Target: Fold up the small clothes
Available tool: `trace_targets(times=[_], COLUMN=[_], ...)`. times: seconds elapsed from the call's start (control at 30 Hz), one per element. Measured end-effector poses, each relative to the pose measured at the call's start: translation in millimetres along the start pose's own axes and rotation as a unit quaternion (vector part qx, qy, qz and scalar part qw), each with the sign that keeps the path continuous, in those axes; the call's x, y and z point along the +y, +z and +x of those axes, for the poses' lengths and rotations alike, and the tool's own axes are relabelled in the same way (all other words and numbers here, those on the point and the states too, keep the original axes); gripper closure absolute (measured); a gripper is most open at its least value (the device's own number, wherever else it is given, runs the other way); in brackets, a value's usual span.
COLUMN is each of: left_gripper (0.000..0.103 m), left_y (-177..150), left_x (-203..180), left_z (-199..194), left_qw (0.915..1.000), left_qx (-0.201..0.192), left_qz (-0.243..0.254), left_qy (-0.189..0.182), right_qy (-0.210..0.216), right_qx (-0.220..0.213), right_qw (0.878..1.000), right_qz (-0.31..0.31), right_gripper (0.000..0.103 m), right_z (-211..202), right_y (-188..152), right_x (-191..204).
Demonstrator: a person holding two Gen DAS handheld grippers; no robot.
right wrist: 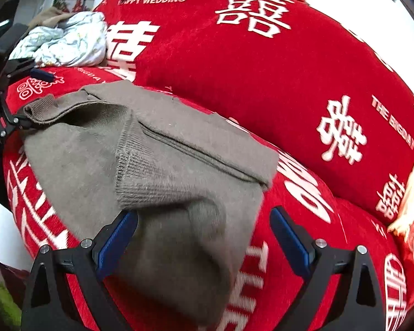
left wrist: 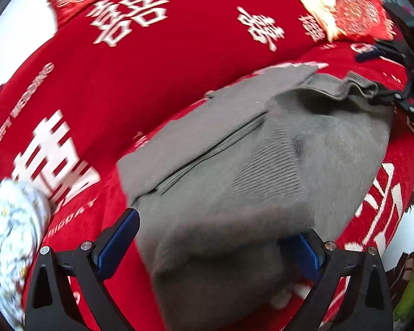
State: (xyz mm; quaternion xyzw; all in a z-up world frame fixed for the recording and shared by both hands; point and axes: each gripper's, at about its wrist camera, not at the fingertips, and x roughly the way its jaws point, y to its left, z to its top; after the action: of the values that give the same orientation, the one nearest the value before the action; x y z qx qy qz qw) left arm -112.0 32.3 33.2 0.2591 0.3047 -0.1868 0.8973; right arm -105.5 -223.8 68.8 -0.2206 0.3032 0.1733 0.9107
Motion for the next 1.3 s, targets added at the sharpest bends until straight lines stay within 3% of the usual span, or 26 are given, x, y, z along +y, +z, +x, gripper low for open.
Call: trace_targets(times=[0.1, 0.13, 0.17, 0.23, 0.27, 0.33, 0.37, 0.5, 0.7, 0.73, 0.8, 0.9, 1.07, 1.3], left_gripper=[0.003, 0.012, 0.035, 0.059, 0.064, 0.068, 0.076, 0.09, 0.097, 0.097, 0.097, 0.097, 0.097, 0.097], left_y=[9.4, 11.4, 13.0, 15.5, 15.7, 15.4, 15.3, 16.7, 19.5, 19.4, 18.6, 17.4, 17.4, 28.5], left_x=[2.2, 4.0, 6.3, 14.0, 17.2, 20.2, 20.7, 31.8, 46.2, 47.3, 50.1, 53.4, 51.1, 66.0], left_z=[11.4, 13.2, 14.9, 21.7, 23.7, 23.8, 23.4, 24.7, 39.3, 38.0, 35.5, 34.0, 33.8, 16.2], left_qw=[0.9994, 0.999, 0.9978, 0.9903, 0.9872, 0.9851, 0.9842, 0.978, 0.9709, 0.97, 0.9688, 0.967, 0.9677, 0.9602], left_qx=[0.006, 0.006, 0.007, 0.024, 0.029, 0.025, 0.024, 0.014, 0.021, 0.018, 0.013, 0.008, 0.012, -0.017], left_qz=[-0.014, -0.022, -0.03, -0.057, -0.069, -0.081, -0.084, -0.132, -0.18, -0.185, -0.193, -0.207, -0.211, -0.248], left_qy=[-0.03, -0.039, -0.059, -0.125, -0.141, -0.15, -0.154, -0.161, -0.156, -0.157, -0.155, -0.149, -0.137, -0.127], right_qy=[0.036, 0.05, 0.064, 0.108, 0.126, 0.135, 0.138, 0.147, 0.111, 0.104, 0.094, 0.105, 0.108, 0.078], right_qx=[0.001, 0.002, 0.006, 0.031, 0.045, 0.046, 0.043, -0.005, -0.024, -0.026, -0.023, -0.015, 0.008, -0.013], right_qw=[0.999, 0.998, 0.997, 0.993, 0.99, 0.989, 0.989, 0.987, 0.986, 0.986, 0.984, 0.975, 0.978, 0.968], right_qz=[-0.017, -0.028, -0.037, -0.045, -0.038, -0.028, -0.019, 0.06, 0.125, 0.128, 0.149, 0.195, 0.179, 0.239], right_gripper=[0.008, 0.012, 0.016, 0.061, 0.069, 0.073, 0.073, 0.073, 0.073, 0.075, 0.095, 0.095, 0.095, 0.095], right_z=[12.2, 16.0, 19.7, 32.2, 38.6, 43.2, 43.4, 37.9, 38.8, 38.1, 36.8, 37.7, 41.8, 27.1], right_y=[10.7, 14.1, 16.1, 21.9, 23.8, 26.8, 27.4, 29.7, 34.6, 37.1, 39.0, 41.7, 44.5, 49.3], right_x=[4.3, 7.6, 10.1, 13.5, 12.9, 10.6, 8.3, -11.9, -28.9, -31.3, -38.5, -51.1, -42.3, -66.5])
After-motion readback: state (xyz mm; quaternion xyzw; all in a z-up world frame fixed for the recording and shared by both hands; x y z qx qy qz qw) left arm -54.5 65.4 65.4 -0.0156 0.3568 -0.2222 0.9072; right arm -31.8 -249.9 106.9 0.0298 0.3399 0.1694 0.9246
